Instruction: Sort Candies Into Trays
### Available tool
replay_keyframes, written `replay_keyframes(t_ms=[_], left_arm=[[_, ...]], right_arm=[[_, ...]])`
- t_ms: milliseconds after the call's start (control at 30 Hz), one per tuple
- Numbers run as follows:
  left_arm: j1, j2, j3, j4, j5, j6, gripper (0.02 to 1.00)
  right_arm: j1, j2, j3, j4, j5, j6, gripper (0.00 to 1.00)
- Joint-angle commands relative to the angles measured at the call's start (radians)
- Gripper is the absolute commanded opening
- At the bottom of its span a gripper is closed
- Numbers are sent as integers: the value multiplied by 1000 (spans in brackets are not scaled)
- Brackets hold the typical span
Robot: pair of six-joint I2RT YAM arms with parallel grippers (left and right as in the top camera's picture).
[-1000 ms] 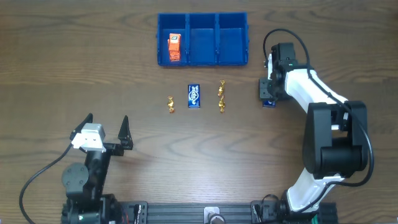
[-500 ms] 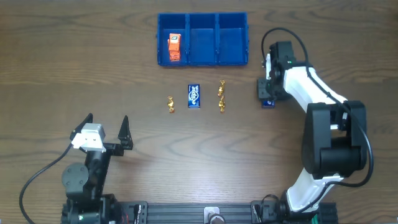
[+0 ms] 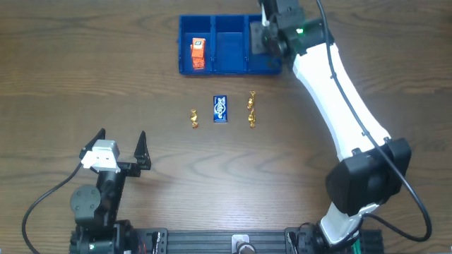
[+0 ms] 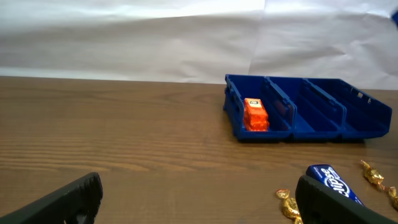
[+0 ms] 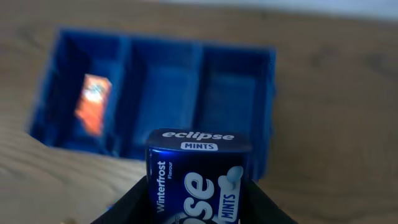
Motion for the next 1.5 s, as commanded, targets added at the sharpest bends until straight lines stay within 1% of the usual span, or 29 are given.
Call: replay_keyframes(t_ms=[33,167,367,600,800,1300,1333,1433,1467,1500], left_arm=[[-4,-6,-21,-32,21,0,998],[-4,-6,-21,-32,21,0,998],[-4,-6,-21,-32,21,0,998],[-4,-6,-21,-32,21,0,998],[-4,-6,-21,-32,21,0,998],[-4,-6,-21,-32,21,0,998],[-4,-6,-21,-32,21,0,998],[-4,-6,-21,-32,21,0,998],[-4,-6,-21,-32,21,0,996],[-4,-6,-21,-32,21,0,998]], right_arm=[[55,124,161,26,108,30,36],[70,215,233,76,108,35,36],[86,304,236,125,111,75,36],[91,393,236,136,111,79,36],[92,423,235,140,114,109,36],[127,428,235,155,163,109,42],[128,428,235,155,163,109,69],[131,428,235,154,163,109,255],[132,428,235,154,163,109,347],[132,428,235,154,163,109,509]])
